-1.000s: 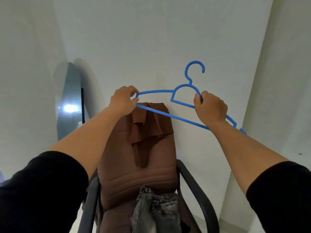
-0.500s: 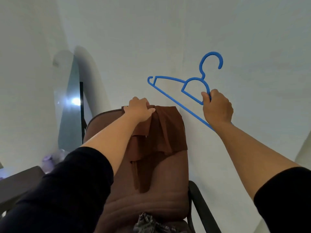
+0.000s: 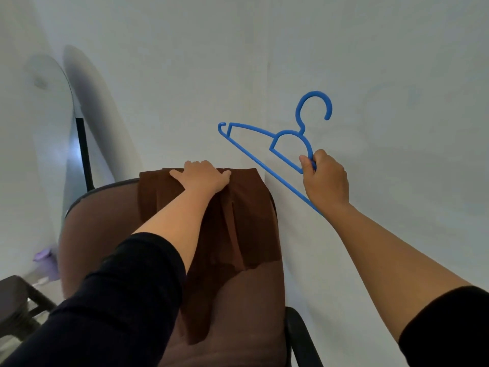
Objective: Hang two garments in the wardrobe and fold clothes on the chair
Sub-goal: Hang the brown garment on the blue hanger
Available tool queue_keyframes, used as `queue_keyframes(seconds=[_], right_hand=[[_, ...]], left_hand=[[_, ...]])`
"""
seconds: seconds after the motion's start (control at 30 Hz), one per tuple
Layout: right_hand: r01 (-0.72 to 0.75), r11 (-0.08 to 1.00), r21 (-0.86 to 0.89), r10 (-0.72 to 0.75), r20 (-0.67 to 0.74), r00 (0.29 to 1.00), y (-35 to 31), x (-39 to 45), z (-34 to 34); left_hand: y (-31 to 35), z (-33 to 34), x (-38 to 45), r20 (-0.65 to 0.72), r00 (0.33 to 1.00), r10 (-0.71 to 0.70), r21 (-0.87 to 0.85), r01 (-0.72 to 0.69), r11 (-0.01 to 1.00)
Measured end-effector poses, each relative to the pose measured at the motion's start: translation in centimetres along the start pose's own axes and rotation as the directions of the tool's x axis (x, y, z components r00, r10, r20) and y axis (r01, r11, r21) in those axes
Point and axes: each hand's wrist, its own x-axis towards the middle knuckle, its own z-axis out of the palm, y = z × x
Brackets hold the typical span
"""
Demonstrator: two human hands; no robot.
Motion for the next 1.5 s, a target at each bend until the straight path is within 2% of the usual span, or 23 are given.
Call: queue_keyframes(seconds=[0.27,0.3,0.37,0.47,0.53,0.7,0.83,0.97,1.1,1.2,1.3,1.4,1.5], right_hand=[[-0.033,0.998,0.05,0.032,0.015,0.999,-0.8,-1.0,0.0],[-0.041,0.997,0.066,0.04,0.02,0.999,-1.0,-1.1,-0.3],[-0.05,0.994,0.096,0.046,0.036,0.998,-1.6,-1.3,-0.9],[-0.062,0.992,0.111,0.053,0.082,0.995,-3.3,-2.3,-2.2],[-0.065,0.994,0.092,0.051,0.146,0.988,-5.1,-3.4,-3.2],[-0.03,0.991,0.127,-0.004,0.254,0.967,-10.6,-7.1,-5.8],[-0.026,0.988,0.155,-0.025,0.321,0.947,-14.4,-10.2,-7.0],[-0.012,0.973,0.23,-0.056,0.287,0.956,-17.7,-13.0,-8.0],[0.004,0.964,0.264,-0.078,0.27,0.96,-20.4,-15.4,-9.6],[0.003,0.932,0.363,-0.147,0.37,0.917,-22.0,-17.3,-10.8],[0.009,0.91,0.414,-0.211,0.445,0.87,-23.8,-19.5,-11.0],[0.041,0.906,0.422,-0.244,0.441,0.864,-25.5,-21.1,-11.0],[0.086,0.933,0.351,-0.239,0.421,0.875,-26.2,-22.1,-11.7]], left_hand=[[-1.7,-0.7,0.2,-0.193,0.976,0.099,-0.017,-0.104,0.994],[-2.1,-0.9,-0.4,-0.202,0.975,0.095,-0.072,-0.111,0.991],[-3.2,-1.3,-1.6,-0.189,0.981,0.049,-0.288,-0.103,0.952],[-5.7,-2.9,-3.1,-0.146,0.989,0.028,-0.619,-0.114,0.777],[-7.5,-4.9,-4.3,-0.166,0.982,0.091,-0.721,-0.184,0.668],[-12.2,-11.1,-8.2,-0.251,0.949,0.189,-0.81,-0.313,0.496],[-15.9,-15.6,-11.1,-0.251,0.946,0.204,-0.919,-0.299,0.256],[-17.7,-19.8,-14.2,-0.28,0.929,0.241,-0.956,-0.292,0.014],[-18.9,-23.4,-17.0,-0.319,0.911,0.261,-0.946,-0.29,-0.143],[-19.9,-25.1,-18.8,-0.341,0.915,0.217,-0.936,-0.309,-0.171],[-20.9,-25.9,-19.8,-0.321,0.936,0.146,-0.945,-0.306,-0.116],[-21.6,-26.3,-20.7,-0.3,0.946,0.119,-0.954,-0.296,-0.05],[-22.6,-26.0,-21.2,-0.274,0.955,0.11,-0.962,-0.275,-0.008]])
